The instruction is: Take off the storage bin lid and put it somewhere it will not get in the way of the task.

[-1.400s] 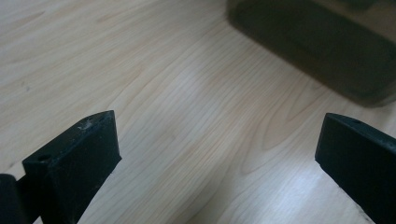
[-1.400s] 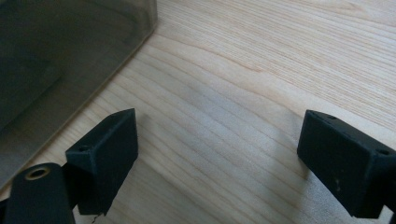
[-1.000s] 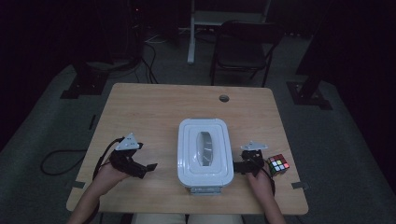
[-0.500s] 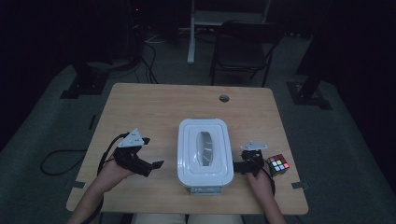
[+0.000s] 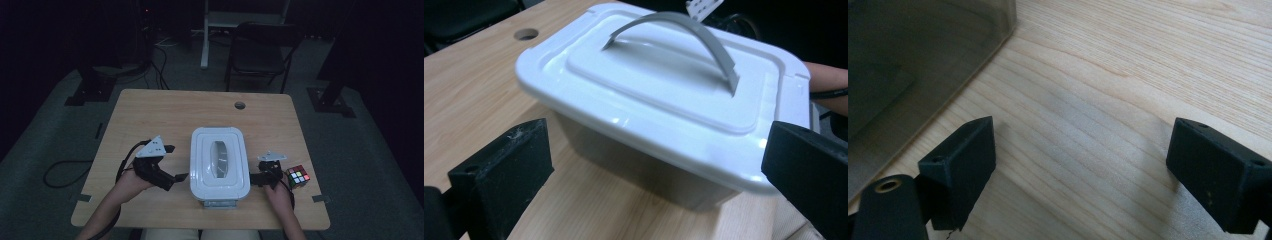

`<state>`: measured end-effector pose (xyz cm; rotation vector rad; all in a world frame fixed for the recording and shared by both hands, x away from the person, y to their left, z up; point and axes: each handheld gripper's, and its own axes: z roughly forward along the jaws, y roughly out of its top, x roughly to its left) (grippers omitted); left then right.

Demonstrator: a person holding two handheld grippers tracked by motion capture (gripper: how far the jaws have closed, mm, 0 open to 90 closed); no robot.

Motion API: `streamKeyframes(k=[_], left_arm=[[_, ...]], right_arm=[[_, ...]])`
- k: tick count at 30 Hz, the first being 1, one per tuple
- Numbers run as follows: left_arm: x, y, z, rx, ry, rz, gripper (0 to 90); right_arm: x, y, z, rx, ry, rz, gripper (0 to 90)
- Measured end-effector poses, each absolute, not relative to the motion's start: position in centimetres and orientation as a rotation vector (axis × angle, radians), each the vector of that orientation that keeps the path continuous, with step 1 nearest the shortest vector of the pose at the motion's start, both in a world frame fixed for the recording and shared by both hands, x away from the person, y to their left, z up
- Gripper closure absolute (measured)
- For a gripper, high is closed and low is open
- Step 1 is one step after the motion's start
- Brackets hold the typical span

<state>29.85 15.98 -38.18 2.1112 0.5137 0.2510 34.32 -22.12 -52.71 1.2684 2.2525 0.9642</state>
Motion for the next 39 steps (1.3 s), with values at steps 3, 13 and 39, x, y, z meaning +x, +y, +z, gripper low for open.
streamKeyframes(k=[3, 13, 39], left_arm=[[30.0, 15.0, -38.3, 2.118, 0.490, 0.235, 0.6], [30.8, 11.9, -38.7, 2.135, 0.444, 0.175, 0.6], [33.0, 6.2, -39.7, 2.157, 0.391, 0.099, 5.9]], right_arm=[[34.3, -22.1, -52.7, 1.268, 2.253, 0.964, 12.1], [34.3, -22.1, -52.7, 1.268, 2.252, 0.964, 12.1], [34.3, -22.1, -52.7, 1.268, 2.252, 0.965, 12.1]])
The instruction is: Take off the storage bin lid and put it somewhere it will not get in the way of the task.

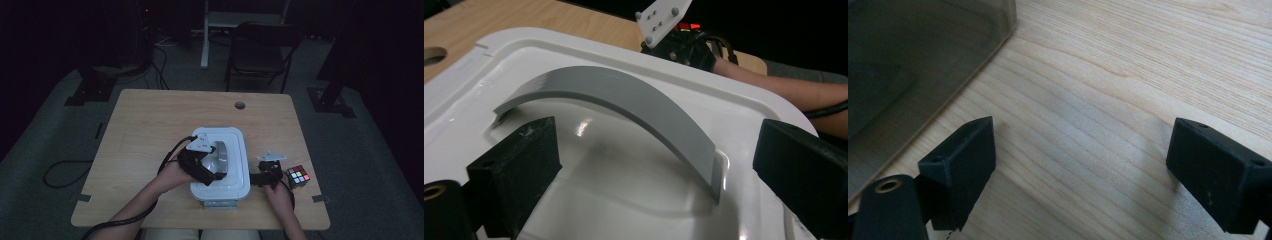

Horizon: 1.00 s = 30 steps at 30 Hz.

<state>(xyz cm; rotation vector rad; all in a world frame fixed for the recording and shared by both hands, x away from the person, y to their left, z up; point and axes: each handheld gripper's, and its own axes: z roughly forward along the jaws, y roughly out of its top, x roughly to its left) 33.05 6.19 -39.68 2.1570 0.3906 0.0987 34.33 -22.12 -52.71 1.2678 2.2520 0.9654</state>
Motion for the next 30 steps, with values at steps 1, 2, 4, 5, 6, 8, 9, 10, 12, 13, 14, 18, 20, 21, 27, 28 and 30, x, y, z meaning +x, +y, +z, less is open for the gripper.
streamKeyframes(k=[1, 2, 4, 5, 6, 8, 9, 10, 12, 13, 14, 18, 20, 21, 27, 28, 30], left_arm=[[33.1, 6.1, -39.7, 2.156, 0.392, 0.100, 8.6], [33.1, 6.1, -39.7, 2.156, 0.392, 0.100, 12.5], [33.1, 5.7, -39.6, 2.162, 0.379, 0.100, 15.4], [33.0, 5.6, -39.7, 2.170, 0.367, 0.105, 15.4], [33.0, 5.5, -39.7, 2.173, 0.360, 0.104, 16.2], [33.0, 5.2, -39.8, 2.192, 0.360, 0.115, 19.1], [32.9, 5.1, -39.9, 2.201, 0.364, 0.118, 19.1], [32.9, 5.0, -39.9, 2.208, 0.361, 0.123, 19.2], [32.8, 4.7, -39.9, 2.220, 0.362, 0.140, 19.3], [32.8, 4.6, -39.8, 2.218, 0.360, 0.134, 19.9], [32.8, 4.6, -39.8, 2.218, 0.360, 0.134, 22.3], [32.8, 4.3, -39.9, 2.211, 0.360, 0.121, 33.9], [32.8, 4.3, -39.9, 2.217, 0.356, 0.119, 37.7], [32.7, 4.2, -39.9, 2.218, 0.362, 0.118, 39.5], [32.8, 4.3, -40.0, 2.211, 0.352, 0.103, 46.4], [32.8, 4.3, -40.0, 2.210, 0.349, 0.098, 47.3], [32.7, 4.4, -40.0, 2.203, 0.344, 0.090, 49.8]], right_arm=[[34.3, -22.1, -52.7, 1.268, 2.252, 0.965, 12.1], [34.3, -22.1, -52.7, 1.268, 2.252, 0.965, 12.1], [34.3, -22.1, -52.7, 1.268, 2.252, 0.965, 12.1], [34.3, -22.1, -52.7, 1.268, 2.252, 0.965, 12.1], [34.3, -22.1, -52.7, 1.267, 2.253, 0.965, 12.1], [34.3, -22.1, -52.7, 1.268, 2.252, 0.965, 12.1], [34.3, -22.1, -52.7, 1.268, 2.252, 0.966, 12.1], [34.3, -22.1, -52.7, 1.268, 2.252, 0.965, 12.1], [34.3, -22.1, -52.7, 1.268, 2.252, 0.965, 12.1], [34.3, -22.1, -52.7, 1.268, 2.252, 0.965, 12.1], [34.3, -22.1, -52.7, 1.268, 2.252, 0.965, 12.1], [34.3, -22.1, -52.7, 1.268, 2.253, 0.964, 12.1], [34.3, -22.1, -52.7, 1.268, 2.253, 0.964, 12.1], [34.3, -22.1, -52.7, 1.268, 2.252, 0.965, 12.1], [34.3, -22.1, -52.7, 1.268, 2.252, 0.965, 12.1], [34.3, -22.1, -52.7, 1.268, 2.252, 0.965, 12.1], [34.3, -22.1, -52.7, 1.268, 2.252, 0.965, 12.1]])
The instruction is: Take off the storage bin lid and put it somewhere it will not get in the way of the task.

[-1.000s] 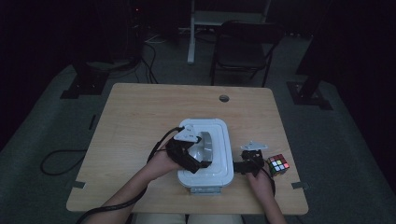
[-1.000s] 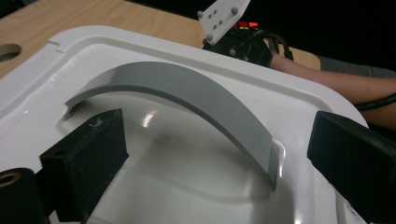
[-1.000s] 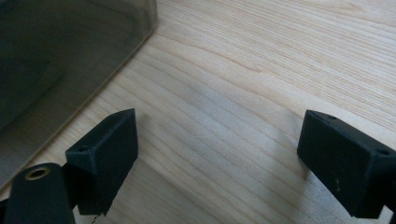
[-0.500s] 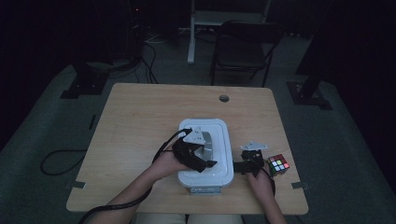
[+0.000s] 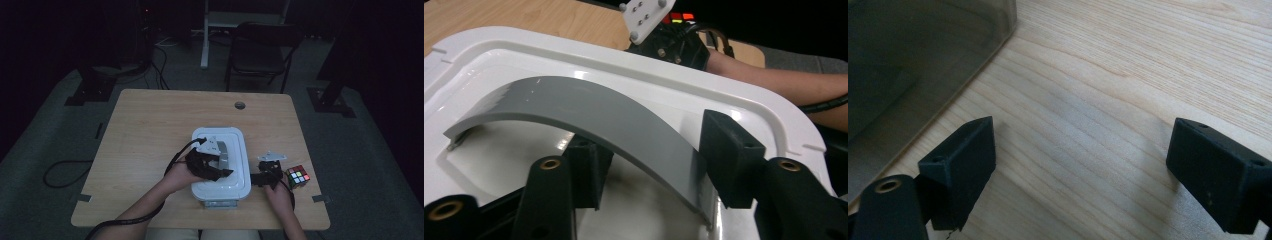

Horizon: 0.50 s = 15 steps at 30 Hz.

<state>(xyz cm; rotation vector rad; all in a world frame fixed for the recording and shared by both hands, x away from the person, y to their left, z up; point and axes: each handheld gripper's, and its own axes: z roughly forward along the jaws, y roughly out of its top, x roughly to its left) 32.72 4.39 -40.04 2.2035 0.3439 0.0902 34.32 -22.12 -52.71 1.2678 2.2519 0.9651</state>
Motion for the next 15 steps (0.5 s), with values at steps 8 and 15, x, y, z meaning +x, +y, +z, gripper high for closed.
streamKeyframes(k=[8, 15], left_arm=[[32.50, 4.41, -39.98, 2.201, 0.330, 0.067, 59.6], [32.56, 4.82, -39.66, 2.190, 0.331, 0.023, 62.6]], right_arm=[[34.32, -22.12, -52.71, 1.267, 2.252, 0.964, 12.1], [34.32, -22.11, -52.71, 1.270, 2.251, 0.967, 12.1]])
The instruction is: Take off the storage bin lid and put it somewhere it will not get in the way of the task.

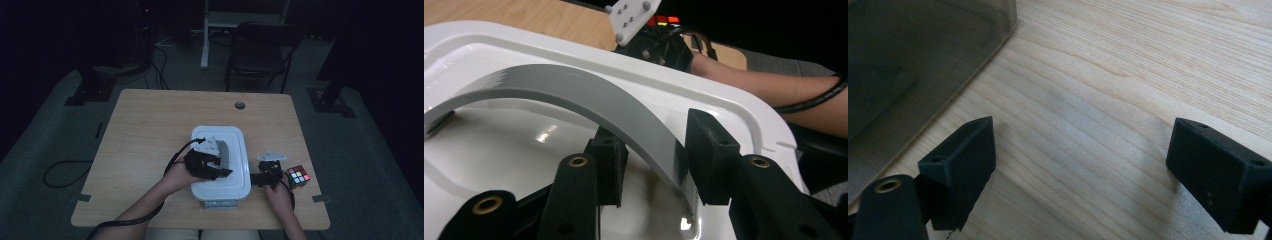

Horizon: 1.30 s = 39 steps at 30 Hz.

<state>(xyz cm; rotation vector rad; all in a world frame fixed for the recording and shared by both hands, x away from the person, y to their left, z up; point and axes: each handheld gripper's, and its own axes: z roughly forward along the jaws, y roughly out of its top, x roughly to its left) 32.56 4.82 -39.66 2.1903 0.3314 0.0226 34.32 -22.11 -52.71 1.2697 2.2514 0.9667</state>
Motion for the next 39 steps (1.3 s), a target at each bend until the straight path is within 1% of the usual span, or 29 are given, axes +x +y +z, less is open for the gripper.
streamKeyframes(k=[7, 12, 26, 39], left_arm=[[32.5, 5.7, -38.9, 2.132, 0.306, -0.024, 67.2], [32.4, 6.1, -38.2, 2.121, 0.296, -0.025, 68.8], [32.4, 8.5, -36.5, 2.105, 0.314, 0.014, 69.8], [32.4, 11.6, -35.4, 2.089, 0.348, 0.053, 70.6]], right_arm=[[34.3, -22.1, -52.7, 1.268, 2.253, 0.965, 12.1], [34.3, -22.1, -52.7, 1.267, 2.252, 0.966, 12.1], [34.3, -22.1, -52.7, 1.266, 2.252, 0.965, 12.1], [34.3, -22.1, -52.7, 1.270, 2.249, 0.964, 12.1]])
